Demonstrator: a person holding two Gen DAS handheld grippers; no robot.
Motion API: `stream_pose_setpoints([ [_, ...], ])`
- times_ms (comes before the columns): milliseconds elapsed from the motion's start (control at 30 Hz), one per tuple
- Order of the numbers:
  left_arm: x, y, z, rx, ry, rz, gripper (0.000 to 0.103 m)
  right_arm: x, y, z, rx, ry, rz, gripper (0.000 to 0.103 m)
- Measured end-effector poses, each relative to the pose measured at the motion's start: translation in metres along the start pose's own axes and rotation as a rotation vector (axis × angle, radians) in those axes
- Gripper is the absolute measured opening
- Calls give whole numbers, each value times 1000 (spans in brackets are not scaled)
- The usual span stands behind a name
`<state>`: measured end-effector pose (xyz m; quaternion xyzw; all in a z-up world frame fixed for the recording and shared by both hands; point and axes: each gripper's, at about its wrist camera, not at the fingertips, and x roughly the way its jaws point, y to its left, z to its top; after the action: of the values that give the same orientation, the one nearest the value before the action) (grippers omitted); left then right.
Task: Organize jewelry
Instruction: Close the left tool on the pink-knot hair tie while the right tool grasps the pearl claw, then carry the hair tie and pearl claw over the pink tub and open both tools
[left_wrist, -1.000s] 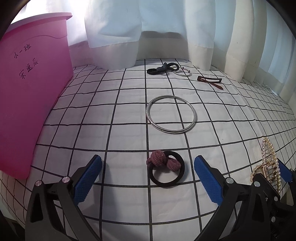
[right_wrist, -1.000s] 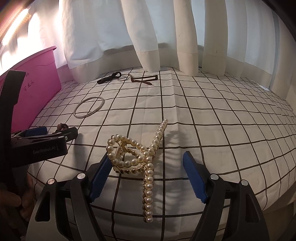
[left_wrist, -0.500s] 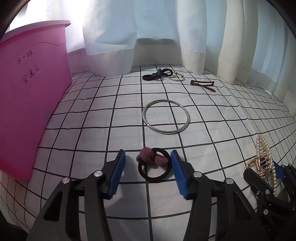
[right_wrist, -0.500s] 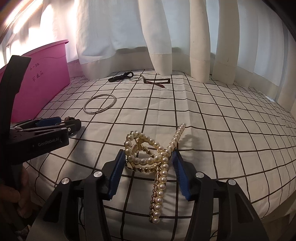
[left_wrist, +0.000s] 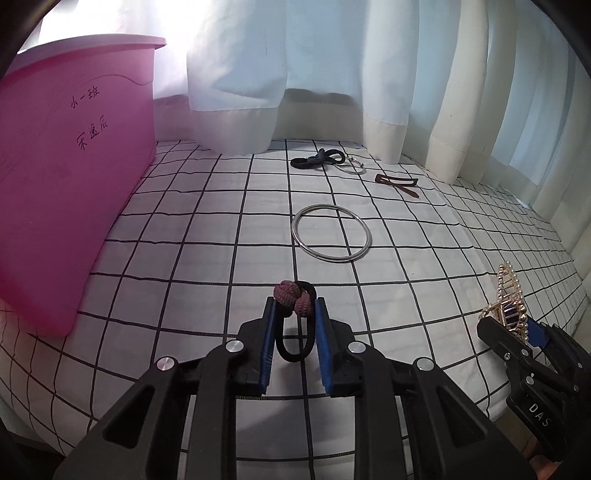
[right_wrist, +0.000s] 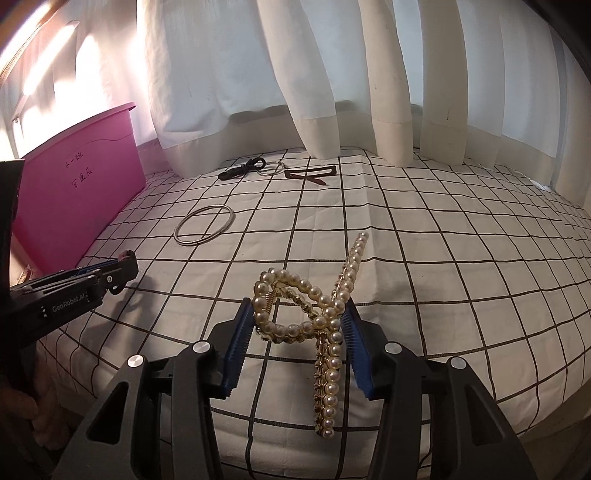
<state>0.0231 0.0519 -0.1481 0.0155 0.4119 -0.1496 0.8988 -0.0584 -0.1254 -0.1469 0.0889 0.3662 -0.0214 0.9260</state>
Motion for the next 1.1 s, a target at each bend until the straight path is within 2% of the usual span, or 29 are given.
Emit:
stream_pose_setpoints([
  [200, -20, -6, 10, -8, -11, 10, 20, -10, -7, 14, 3, -3, 23, 46],
  [267, -30, -8, 16, -15, -14, 14, 20, -17, -11, 21, 6, -8, 35, 41],
  [433, -50, -15, 30, -28, -12, 40, 20, -14, -22, 29, -3, 22, 50, 41],
  [633, -83, -16, 49, -57, -27, 75, 20, -30, -26, 50, -12, 4, 97, 41],
  [867, -146, 0, 80, -116, -98, 127, 21, -68, -7, 113, -49, -62, 208, 41],
  [1100, -200, 49, 116, -205, -170, 227, 21, -86, 60, 187, -148, -140, 364, 41],
])
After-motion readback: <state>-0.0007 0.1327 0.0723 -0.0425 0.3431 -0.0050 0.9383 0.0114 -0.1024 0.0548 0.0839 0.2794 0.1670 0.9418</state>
